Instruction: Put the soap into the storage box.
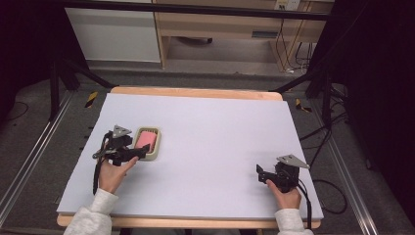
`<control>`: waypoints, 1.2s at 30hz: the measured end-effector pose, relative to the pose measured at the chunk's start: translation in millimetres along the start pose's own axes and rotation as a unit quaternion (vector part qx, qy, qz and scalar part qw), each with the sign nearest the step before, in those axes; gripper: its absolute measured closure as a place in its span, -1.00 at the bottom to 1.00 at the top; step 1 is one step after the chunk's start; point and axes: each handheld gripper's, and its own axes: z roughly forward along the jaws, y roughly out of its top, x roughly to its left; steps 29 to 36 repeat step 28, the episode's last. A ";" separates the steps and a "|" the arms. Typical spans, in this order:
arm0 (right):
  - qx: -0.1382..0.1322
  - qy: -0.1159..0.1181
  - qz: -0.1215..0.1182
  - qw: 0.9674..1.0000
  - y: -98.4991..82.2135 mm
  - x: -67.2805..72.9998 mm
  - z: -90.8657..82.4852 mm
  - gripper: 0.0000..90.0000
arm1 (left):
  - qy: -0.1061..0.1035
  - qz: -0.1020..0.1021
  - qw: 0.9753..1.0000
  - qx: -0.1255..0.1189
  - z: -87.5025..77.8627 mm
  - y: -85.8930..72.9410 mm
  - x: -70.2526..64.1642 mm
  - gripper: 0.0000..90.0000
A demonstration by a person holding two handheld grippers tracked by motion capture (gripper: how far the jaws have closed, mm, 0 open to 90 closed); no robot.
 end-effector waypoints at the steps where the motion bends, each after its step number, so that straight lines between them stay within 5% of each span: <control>1: 0.000 0.000 0.001 1.000 -0.1 -0.1 -0.1 -0.84 | 0.000 0.001 1.000 -0.001 -1.7 -2.4 0.4 -0.43; 11: 0.000 0.000 0.003 1.000 -0.6 -1.0 -0.6 -0.84 | 0.001 0.013 1.000 -0.012 -13.8 -28.2 9.6 -0.43; 22: 0.002 -0.003 0.005 1.000 -1.4 -2.4 -2.0 -0.84 | 0.015 -0.001 1.000 -0.020 -28.7 -56.7 24.6 -0.43; 36: 0.003 -0.002 0.005 1.000 -1.4 -2.3 -2.1 -0.84 | 0.026 -0.006 1.000 -0.016 -31.2 -66.5 31.2 -0.43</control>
